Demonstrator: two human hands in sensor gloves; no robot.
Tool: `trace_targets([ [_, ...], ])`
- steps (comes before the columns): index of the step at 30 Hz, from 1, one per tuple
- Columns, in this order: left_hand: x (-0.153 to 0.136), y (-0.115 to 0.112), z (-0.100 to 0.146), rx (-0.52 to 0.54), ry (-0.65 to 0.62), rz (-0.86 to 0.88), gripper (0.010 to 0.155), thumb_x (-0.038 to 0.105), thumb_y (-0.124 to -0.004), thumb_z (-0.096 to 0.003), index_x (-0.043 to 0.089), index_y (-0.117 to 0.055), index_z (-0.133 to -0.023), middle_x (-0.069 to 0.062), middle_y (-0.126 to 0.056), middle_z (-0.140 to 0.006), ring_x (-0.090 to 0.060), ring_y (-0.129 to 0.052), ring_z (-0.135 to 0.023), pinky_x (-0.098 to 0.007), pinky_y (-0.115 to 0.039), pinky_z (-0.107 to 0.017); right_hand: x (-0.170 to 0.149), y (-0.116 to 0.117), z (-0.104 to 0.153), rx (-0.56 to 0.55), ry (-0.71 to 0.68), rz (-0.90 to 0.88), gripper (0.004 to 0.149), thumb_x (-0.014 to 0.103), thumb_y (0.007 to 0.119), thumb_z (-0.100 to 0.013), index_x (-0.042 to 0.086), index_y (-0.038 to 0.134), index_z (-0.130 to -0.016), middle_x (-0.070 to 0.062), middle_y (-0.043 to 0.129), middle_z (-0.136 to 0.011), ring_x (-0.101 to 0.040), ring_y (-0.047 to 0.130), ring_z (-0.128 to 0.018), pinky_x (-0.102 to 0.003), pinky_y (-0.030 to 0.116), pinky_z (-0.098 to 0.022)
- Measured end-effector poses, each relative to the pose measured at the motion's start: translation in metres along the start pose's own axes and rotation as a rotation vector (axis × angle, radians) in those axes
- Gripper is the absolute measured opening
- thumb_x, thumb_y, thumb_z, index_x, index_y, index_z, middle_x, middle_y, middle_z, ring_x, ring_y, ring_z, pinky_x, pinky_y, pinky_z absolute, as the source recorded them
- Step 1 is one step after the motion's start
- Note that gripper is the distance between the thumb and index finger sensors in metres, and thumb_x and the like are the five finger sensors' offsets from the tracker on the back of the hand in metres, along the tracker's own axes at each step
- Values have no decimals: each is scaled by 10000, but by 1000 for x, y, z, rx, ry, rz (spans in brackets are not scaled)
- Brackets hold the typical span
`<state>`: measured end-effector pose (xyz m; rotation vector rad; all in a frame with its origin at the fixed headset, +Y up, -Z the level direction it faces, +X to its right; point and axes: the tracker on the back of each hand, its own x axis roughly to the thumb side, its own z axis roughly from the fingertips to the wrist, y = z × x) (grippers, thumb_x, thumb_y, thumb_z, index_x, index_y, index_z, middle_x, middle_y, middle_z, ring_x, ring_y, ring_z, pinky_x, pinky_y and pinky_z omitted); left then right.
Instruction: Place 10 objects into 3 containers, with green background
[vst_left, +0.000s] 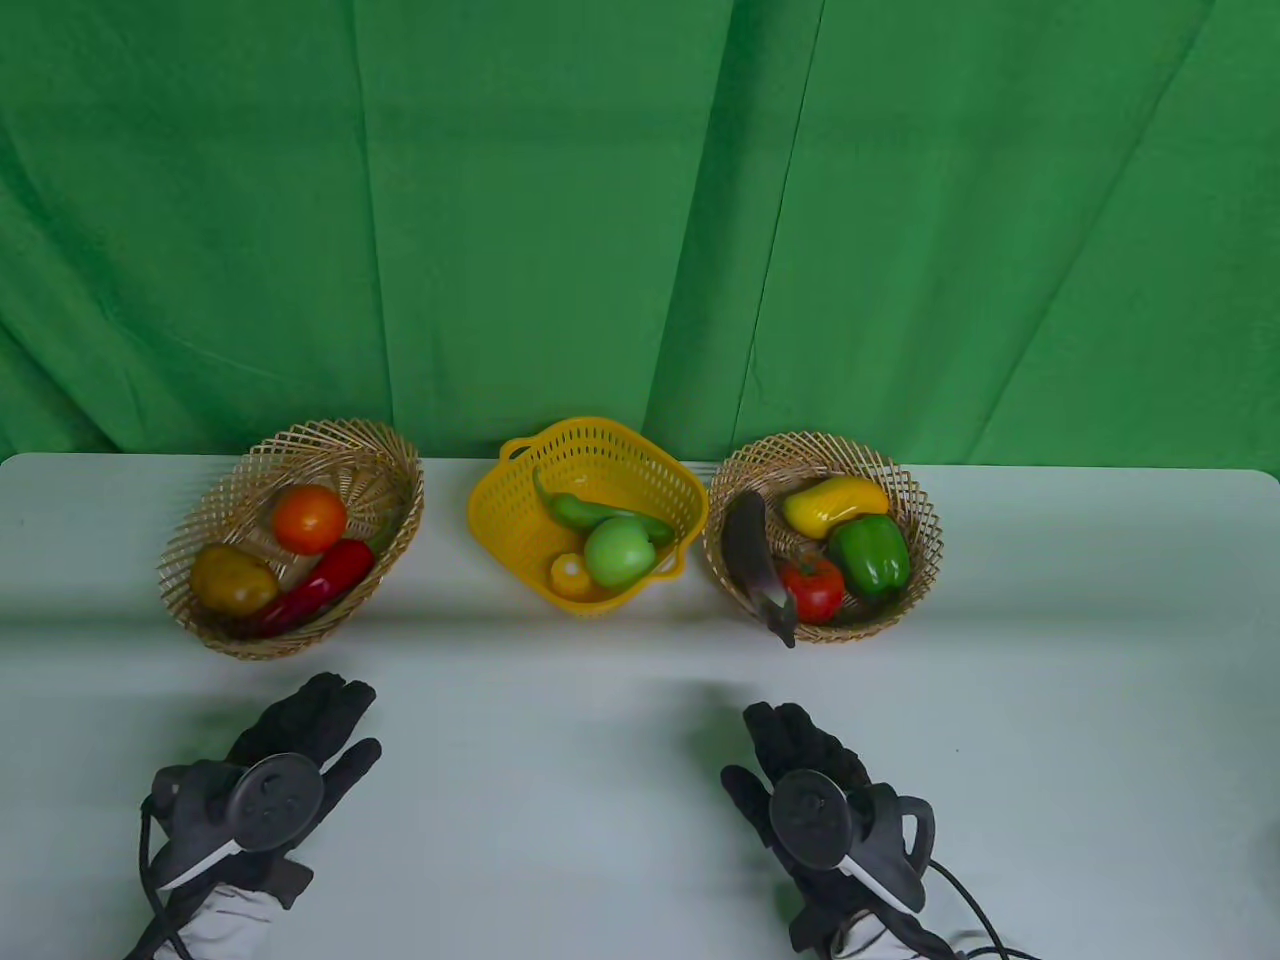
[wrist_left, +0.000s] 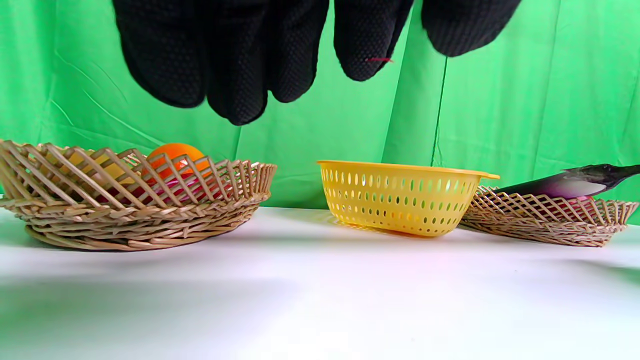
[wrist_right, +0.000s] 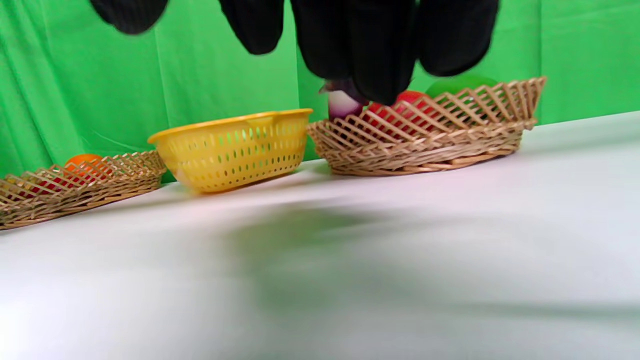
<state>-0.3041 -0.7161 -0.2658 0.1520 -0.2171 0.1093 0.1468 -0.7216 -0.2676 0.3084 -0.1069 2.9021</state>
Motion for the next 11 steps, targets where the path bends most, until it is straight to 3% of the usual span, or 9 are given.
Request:
trace_targets([
  [11,8,6,4,25,-24,0,619,583,-611,-562,321,-593,-1123,-144,-724,-1131,-371,-864,-954,-544,-763,-619,9,-4,8,-11,-20,-14,676,572,587,-575,210,478,-1135,-224,581,-1157,-492,706,-945,-646,589,-711],
])
